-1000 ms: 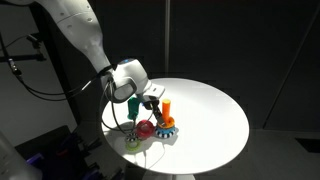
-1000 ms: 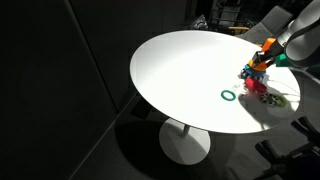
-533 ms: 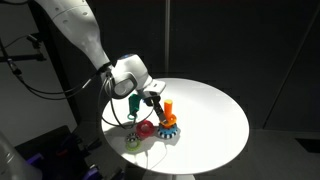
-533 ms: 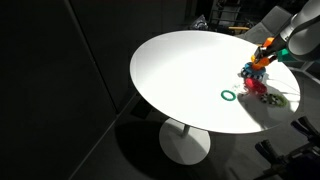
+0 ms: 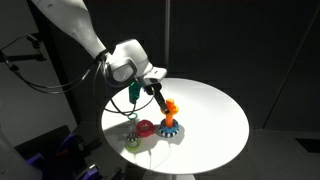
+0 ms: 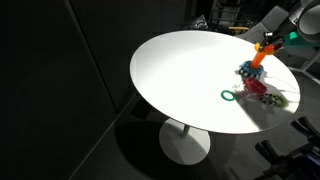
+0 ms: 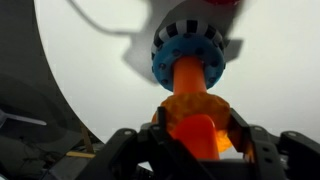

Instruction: Put the orange ring on the table

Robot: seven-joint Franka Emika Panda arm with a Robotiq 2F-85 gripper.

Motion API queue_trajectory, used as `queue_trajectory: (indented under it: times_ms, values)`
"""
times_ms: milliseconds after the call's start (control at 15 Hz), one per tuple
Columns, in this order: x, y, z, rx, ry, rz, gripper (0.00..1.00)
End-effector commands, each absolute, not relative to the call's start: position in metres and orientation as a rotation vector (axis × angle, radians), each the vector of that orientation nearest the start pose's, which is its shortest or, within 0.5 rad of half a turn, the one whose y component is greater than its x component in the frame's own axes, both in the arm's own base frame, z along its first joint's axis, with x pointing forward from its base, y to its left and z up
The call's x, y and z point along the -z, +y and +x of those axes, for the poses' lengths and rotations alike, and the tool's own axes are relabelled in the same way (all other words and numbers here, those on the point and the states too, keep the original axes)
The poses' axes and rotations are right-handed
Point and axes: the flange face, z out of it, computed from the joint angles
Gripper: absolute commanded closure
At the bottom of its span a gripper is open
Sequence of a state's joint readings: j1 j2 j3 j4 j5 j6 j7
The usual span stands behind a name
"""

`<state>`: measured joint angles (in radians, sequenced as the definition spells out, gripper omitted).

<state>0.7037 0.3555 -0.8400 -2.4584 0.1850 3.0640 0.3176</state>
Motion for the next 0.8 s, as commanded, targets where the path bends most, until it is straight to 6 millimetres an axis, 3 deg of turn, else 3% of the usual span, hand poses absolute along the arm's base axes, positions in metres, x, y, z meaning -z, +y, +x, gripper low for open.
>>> queue_trajectory:
  times_ms: [0,733]
  values:
    - [-0.274,-0.087,0.505,0.671,0.906,-3.079,0.66]
    - [-0.317,-0.064,0.509,0.651,0.850,-3.094,0.66]
